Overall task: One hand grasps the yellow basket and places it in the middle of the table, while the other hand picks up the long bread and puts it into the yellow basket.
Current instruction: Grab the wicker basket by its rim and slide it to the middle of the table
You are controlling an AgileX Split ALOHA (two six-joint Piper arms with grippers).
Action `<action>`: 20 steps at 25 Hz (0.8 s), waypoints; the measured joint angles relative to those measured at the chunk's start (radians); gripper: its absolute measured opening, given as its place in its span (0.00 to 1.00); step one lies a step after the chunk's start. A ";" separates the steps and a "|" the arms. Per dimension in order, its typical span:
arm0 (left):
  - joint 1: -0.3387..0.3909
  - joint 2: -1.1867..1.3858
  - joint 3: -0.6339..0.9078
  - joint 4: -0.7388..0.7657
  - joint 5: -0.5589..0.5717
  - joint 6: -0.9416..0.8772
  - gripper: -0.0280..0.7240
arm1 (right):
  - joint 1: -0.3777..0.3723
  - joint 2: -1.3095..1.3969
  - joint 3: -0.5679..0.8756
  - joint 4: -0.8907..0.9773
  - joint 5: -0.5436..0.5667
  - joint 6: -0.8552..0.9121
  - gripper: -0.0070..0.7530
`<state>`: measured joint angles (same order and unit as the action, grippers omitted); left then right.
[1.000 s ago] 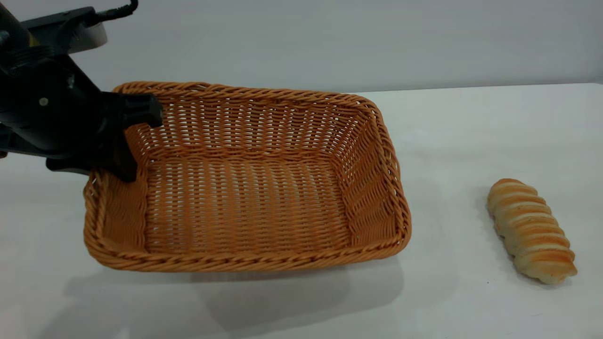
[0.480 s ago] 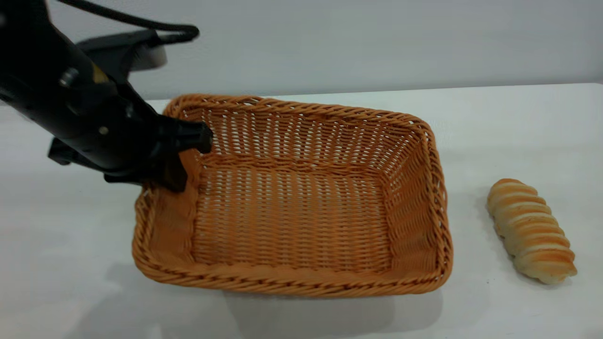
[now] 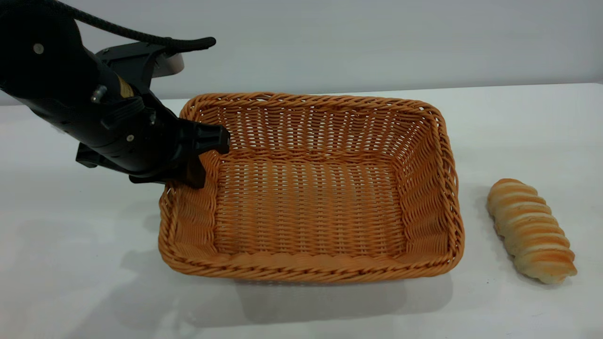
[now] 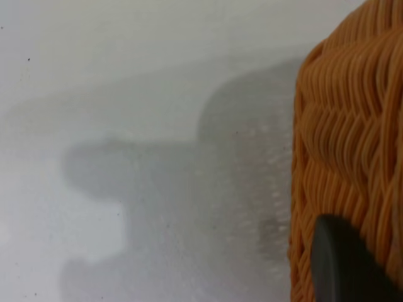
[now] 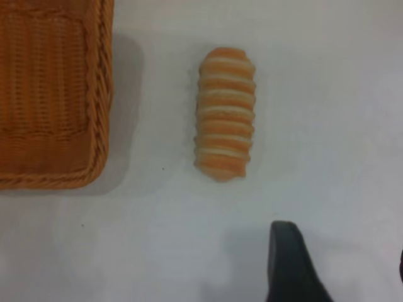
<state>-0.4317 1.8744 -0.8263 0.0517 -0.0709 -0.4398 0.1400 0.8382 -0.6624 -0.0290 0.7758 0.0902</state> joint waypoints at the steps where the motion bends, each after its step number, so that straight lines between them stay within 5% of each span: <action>1: 0.000 0.000 0.000 0.000 0.004 0.000 0.19 | 0.000 0.000 0.000 0.000 -0.001 0.000 0.60; 11: 0.000 0.000 -0.004 -0.002 0.035 -0.001 0.68 | 0.000 0.000 0.000 0.000 -0.003 -0.003 0.60; 20: 0.000 -0.023 -0.006 -0.002 0.035 -0.002 0.75 | 0.000 0.036 0.000 0.000 -0.016 -0.009 0.60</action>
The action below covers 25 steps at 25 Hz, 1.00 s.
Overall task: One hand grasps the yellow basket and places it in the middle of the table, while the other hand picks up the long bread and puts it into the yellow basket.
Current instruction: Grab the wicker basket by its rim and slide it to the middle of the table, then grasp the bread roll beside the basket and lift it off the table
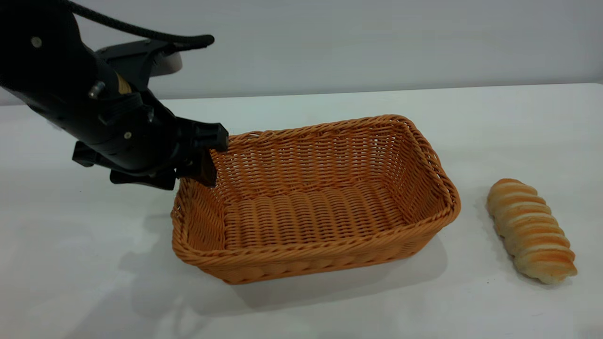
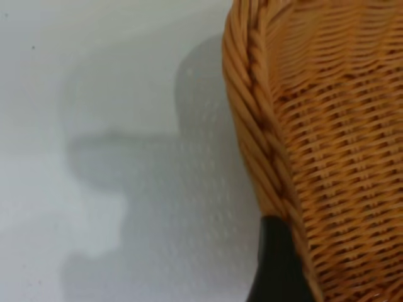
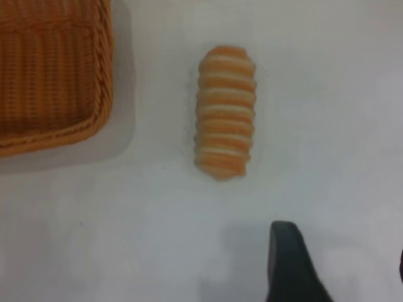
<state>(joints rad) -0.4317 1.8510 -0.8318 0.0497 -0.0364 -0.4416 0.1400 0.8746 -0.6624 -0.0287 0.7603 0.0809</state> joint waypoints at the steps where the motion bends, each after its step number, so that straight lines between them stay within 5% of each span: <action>1: 0.000 -0.012 0.000 0.000 0.000 0.002 0.75 | 0.000 0.017 0.000 0.001 -0.008 -0.012 0.60; 7: 0.067 -0.148 0.000 0.000 0.036 0.028 0.75 | 0.000 0.131 0.000 0.063 -0.081 -0.096 0.67; 14: 0.210 -0.348 0.000 0.044 0.209 0.088 0.75 | 0.000 0.278 0.000 0.124 -0.168 -0.147 0.79; 25: 0.221 -0.525 0.000 0.229 0.510 0.143 0.75 | 0.000 0.561 -0.122 0.139 -0.196 -0.152 0.79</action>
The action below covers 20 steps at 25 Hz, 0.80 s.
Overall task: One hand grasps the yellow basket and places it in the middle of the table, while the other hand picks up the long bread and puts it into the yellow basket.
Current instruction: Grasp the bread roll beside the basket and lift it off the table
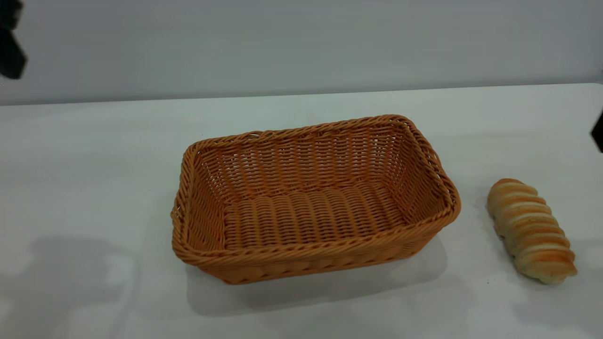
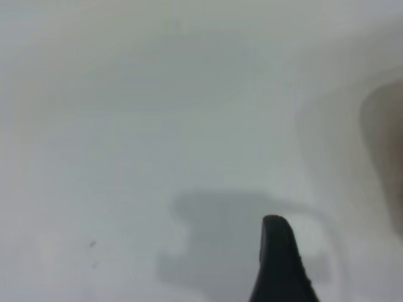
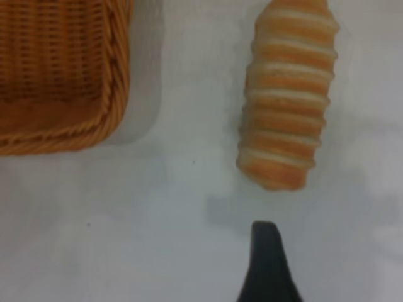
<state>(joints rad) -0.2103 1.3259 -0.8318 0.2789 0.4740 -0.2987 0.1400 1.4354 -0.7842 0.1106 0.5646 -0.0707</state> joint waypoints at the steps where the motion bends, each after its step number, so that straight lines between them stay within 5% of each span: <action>1: 0.000 -0.009 0.000 0.012 0.029 0.000 0.75 | 0.000 0.028 -0.016 0.000 0.001 0.000 0.79; 20: 0.000 -0.296 0.002 0.030 0.312 -0.001 0.75 | 0.000 0.531 -0.302 0.002 0.057 -0.070 0.79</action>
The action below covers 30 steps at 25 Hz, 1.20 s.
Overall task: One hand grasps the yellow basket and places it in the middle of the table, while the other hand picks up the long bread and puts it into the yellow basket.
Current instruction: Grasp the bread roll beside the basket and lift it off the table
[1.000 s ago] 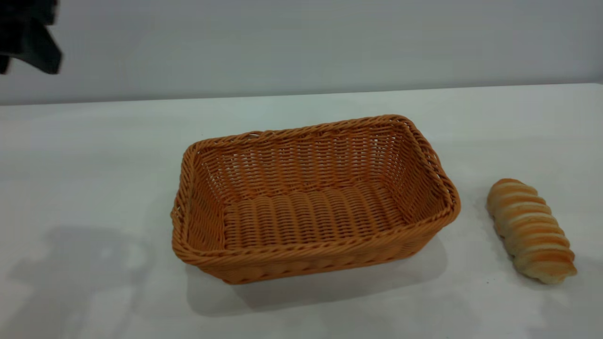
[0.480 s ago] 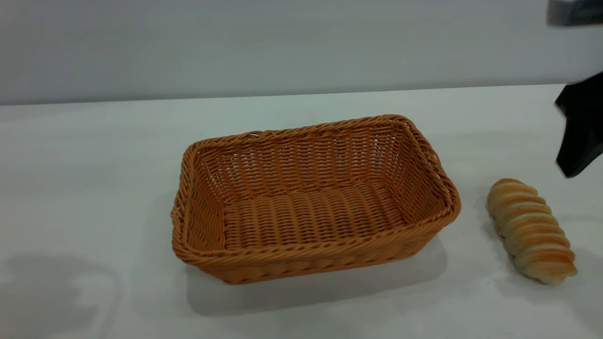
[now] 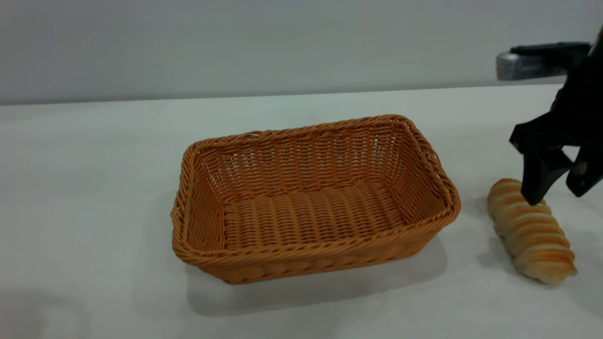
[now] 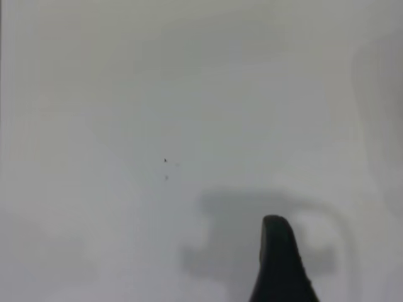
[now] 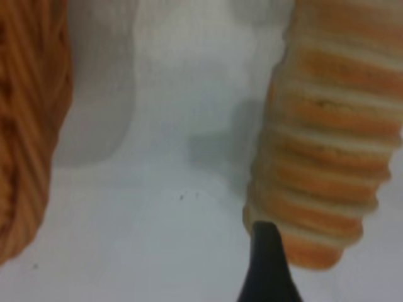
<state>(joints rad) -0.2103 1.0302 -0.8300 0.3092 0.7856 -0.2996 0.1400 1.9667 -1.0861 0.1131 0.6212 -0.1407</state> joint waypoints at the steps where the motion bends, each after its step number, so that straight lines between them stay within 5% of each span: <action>1: 0.000 -0.023 0.000 -0.005 0.010 0.000 0.75 | 0.000 0.018 -0.015 0.000 0.003 -0.006 0.79; 26: 0.000 -0.297 0.000 -0.044 0.174 0.046 0.75 | 0.000 0.285 -0.174 -0.003 0.038 -0.039 0.79; 30: 0.000 -0.297 0.000 -0.044 0.174 0.046 0.75 | 0.000 0.288 -0.180 -0.006 0.038 -0.039 0.73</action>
<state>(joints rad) -0.2103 0.7329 -0.8300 0.2657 0.9596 -0.2540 0.1400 2.2542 -1.2661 0.1071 0.6594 -0.1793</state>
